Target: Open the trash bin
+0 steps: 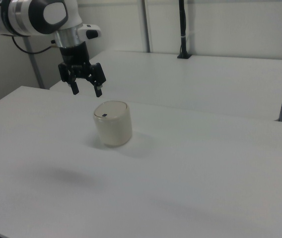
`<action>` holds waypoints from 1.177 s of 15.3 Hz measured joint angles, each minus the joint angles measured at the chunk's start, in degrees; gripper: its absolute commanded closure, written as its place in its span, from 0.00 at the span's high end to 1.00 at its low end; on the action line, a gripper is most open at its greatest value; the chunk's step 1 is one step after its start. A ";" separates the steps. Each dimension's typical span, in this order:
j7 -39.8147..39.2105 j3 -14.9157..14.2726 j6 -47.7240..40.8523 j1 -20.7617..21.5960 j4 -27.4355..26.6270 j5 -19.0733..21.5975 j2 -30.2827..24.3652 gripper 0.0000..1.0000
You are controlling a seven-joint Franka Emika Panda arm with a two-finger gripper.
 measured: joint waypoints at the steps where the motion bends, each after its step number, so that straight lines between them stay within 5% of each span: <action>1: 0.00 0.00 0.00 0.00 0.00 0.00 0.00 1.00; 11: 0.00 -0.01 0.00 -0.06 0.12 0.00 -0.01 0.96; 15: -0.02 -0.01 0.00 -0.06 0.13 0.00 -0.01 0.38; 18: -0.05 0.00 0.00 -0.05 0.12 0.00 -0.01 0.10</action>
